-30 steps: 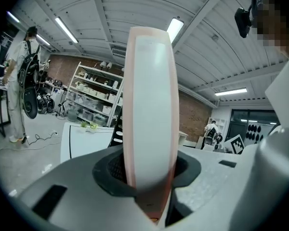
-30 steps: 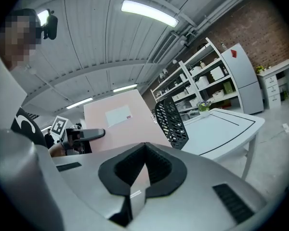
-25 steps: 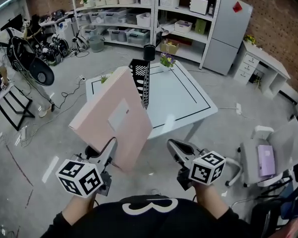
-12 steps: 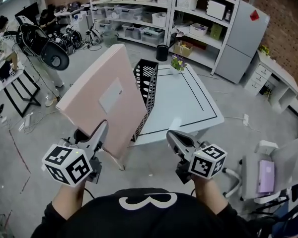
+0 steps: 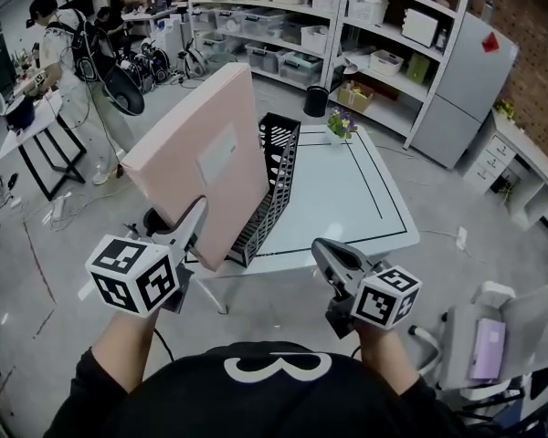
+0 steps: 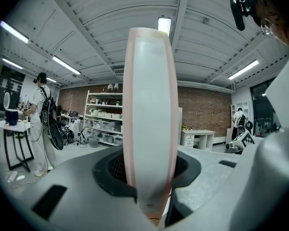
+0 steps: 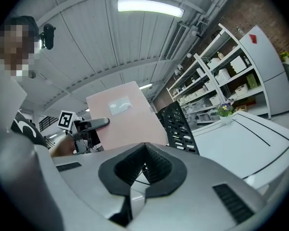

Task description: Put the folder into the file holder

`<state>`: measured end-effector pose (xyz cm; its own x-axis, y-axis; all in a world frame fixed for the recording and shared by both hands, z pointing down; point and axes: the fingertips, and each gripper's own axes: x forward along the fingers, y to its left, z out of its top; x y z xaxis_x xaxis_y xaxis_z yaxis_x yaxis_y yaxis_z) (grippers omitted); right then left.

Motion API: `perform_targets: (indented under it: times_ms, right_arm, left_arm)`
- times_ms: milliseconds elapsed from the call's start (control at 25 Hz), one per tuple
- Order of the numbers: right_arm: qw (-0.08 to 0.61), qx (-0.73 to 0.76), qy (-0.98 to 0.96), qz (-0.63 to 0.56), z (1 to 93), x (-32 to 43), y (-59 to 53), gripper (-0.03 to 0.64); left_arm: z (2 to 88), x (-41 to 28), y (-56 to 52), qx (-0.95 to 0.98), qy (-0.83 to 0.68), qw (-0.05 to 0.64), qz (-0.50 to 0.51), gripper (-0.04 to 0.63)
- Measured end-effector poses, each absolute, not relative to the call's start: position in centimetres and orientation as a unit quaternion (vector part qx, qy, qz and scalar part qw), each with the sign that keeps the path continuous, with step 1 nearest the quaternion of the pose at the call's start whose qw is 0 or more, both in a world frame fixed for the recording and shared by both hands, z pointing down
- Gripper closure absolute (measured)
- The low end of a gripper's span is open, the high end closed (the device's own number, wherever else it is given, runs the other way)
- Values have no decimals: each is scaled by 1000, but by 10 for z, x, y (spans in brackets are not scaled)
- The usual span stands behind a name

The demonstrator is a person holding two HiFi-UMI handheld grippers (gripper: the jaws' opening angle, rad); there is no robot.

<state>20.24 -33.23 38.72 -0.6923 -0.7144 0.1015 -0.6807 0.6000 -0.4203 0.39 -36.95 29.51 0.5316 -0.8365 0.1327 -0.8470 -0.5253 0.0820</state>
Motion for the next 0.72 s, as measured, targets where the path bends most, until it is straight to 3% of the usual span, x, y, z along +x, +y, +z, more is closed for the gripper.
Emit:
perform_targets:
  times_ms: [720]
  right_arm:
    - [33,-393,894,-210,390,244,-372,613]
  left_arm:
    - [312,49,-438,873,-481,51,65,453]
